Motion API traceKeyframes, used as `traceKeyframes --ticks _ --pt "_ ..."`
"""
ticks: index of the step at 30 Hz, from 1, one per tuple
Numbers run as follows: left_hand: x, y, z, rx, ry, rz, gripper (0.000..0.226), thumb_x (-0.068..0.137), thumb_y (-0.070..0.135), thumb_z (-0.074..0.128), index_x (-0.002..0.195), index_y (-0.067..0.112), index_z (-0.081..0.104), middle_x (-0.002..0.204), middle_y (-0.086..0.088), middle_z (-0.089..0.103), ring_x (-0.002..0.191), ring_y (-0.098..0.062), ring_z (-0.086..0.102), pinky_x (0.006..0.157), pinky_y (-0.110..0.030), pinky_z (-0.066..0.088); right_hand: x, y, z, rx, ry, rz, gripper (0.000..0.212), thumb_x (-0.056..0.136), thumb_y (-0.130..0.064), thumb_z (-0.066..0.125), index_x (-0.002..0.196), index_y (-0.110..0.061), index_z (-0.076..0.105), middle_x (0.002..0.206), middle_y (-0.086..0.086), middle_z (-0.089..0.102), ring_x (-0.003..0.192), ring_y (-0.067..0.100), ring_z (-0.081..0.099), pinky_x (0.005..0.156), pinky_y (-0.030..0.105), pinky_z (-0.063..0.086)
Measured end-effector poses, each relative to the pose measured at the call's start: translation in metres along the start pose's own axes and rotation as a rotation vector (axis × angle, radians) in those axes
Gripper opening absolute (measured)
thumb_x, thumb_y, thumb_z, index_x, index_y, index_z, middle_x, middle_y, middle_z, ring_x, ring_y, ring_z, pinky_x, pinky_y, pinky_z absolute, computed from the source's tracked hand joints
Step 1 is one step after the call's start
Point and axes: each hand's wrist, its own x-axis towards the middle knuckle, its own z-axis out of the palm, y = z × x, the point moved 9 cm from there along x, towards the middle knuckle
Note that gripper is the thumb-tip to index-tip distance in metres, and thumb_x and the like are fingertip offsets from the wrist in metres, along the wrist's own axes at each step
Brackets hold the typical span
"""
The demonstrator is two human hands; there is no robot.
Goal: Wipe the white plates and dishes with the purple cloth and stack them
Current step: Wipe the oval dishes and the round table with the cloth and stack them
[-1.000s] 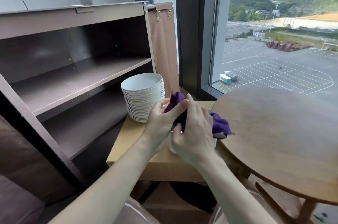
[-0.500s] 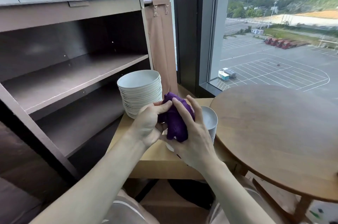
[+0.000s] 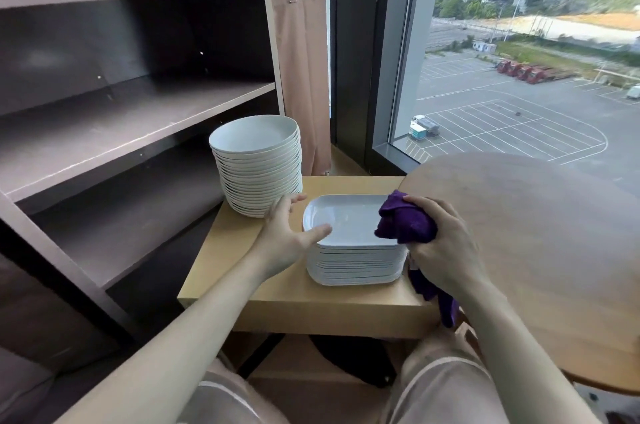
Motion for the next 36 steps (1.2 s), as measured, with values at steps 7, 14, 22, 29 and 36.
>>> traceKeyframes --ticks 7,14,22,29,36 --pt "0.040 -0.031 0.044 0.102 -0.138 -0.034 0.131 0.066 0.059 0.090 0.164 0.031 0.008 0.171 0.010 0.004 0.156 -0.010 0.003 0.127 -0.040 0.013 0.052 0.011 0.015 -0.239 -0.114 0.006 0.062 0.083 -0.028 0.070 0.137 -0.050 0.050 0.134 -0.025 0.048 0.111 0.020 0.057 0.087 0.039 0.048" --pt "0.065 -0.062 0.060 -0.053 -0.351 -0.111 0.143 0.053 0.046 0.101 0.162 0.042 0.009 0.148 0.020 0.028 0.136 0.000 0.028 0.106 -0.022 0.026 0.065 0.009 0.069 -0.514 -0.429 0.020 0.071 0.081 -0.082 0.039 0.142 -0.045 0.038 0.149 -0.011 0.037 0.123 0.028 0.039 0.094 0.046 0.040" --pt "0.067 -0.071 0.063 -0.112 -0.400 -0.056 0.141 0.050 0.043 0.103 0.158 0.046 0.012 0.132 0.037 0.034 0.121 0.016 0.040 0.090 -0.005 0.034 0.065 -0.006 0.085 -0.731 -0.296 -0.119 0.045 0.093 -0.051 0.049 0.135 -0.036 0.045 0.138 -0.004 0.047 0.113 0.031 0.049 0.089 0.043 0.042" --pt "0.063 -0.080 0.066 -0.204 -0.293 -0.016 0.129 0.050 0.041 0.101 0.151 0.051 0.021 0.141 0.015 0.049 0.130 -0.007 0.050 0.111 -0.035 0.046 0.074 -0.032 0.117 -0.629 -0.356 -0.257 0.053 0.090 -0.049 0.060 0.142 -0.042 0.048 0.142 -0.008 0.048 0.115 0.027 0.052 0.091 0.042 0.046" --pt "0.067 -0.072 0.073 -0.225 -0.323 0.037 0.128 0.054 0.019 0.102 0.151 0.027 0.019 0.148 0.006 0.049 0.137 -0.010 0.050 0.112 -0.039 0.047 0.059 -0.079 0.161 -0.447 -0.527 -0.330 0.059 0.078 -0.053 0.052 0.136 -0.043 0.057 0.139 -0.011 0.050 0.112 0.025 0.053 0.090 0.038 0.044"
